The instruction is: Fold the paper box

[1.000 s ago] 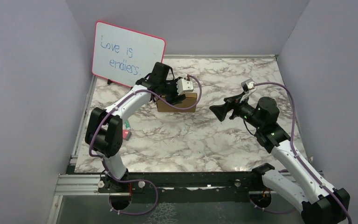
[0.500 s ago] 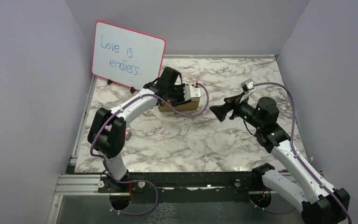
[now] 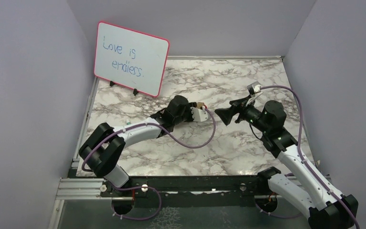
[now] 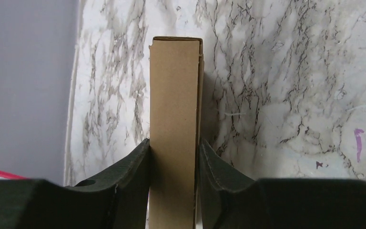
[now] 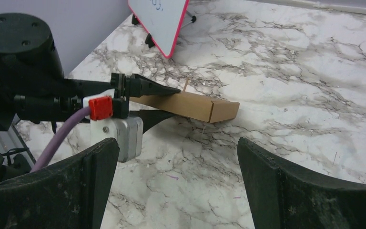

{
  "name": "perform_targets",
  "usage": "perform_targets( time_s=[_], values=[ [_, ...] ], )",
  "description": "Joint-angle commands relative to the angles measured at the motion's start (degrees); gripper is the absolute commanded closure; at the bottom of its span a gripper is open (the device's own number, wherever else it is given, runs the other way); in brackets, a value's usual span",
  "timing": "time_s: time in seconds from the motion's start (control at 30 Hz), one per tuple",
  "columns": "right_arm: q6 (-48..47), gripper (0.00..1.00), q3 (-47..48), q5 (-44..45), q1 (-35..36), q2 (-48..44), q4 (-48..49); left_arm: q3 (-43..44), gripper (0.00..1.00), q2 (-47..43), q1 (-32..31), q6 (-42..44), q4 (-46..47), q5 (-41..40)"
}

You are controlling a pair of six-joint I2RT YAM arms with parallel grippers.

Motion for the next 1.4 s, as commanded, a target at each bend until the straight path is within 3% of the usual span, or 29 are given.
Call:
perform_targets(
  time_s=[0.0, 0.27, 0.4, 0.53, 0.7, 1.1, 1.2, 1.37],
  values=[
    [0.5, 0.0, -0.9, 1.9, 0.3, -1.7, 0.6, -5.5, 0.66, -0.6, -2.9, -1.8, 12.0, -9.8],
    [1.0, 0.0, -1.6, 3.9, 0.3, -2.6, 1.1, -9.1, 0.4, 1.0, -9.7, -4.9, 13.5, -12.0],
    [1.1, 0.0, -1.5, 4.3, 0.3, -2.5, 0.8, -9.1, 0.25, -1.2, -12.0, -8.7, 9.9, -9.4],
    [1.3, 0.0, -1.3, 3.9, 0.3, -1.2, 0.2, -8.2, 0.17, -4.4, -12.8, -12.4, 5.9, -7.1],
    [0.5, 0.0, -1.3, 0.7, 0.3, 2.9, 0.0, -7.1, 0.13, -8.4, -10.6, -17.8, 4.2, -8.6],
    [1.3, 0.03, -5.2, -2.2, 2.0, 12.8, 2.2, 3.0, 0.12, -3.2, 7.2, -41.3, -3.4, -6.3],
    [2.0, 0.04, -6.7, 1.1, 6.2, 16.0, 4.1, 6.7, 0.13, 0.6, 12.4, -47.8, -4.1, -1.6],
    [2.9, 0.09, -6.3, 14.4, 18.3, 23.7, 6.8, 13.7, 0.16, 7.9, 16.6, -52.5, -7.4, 3.8]
  ],
)
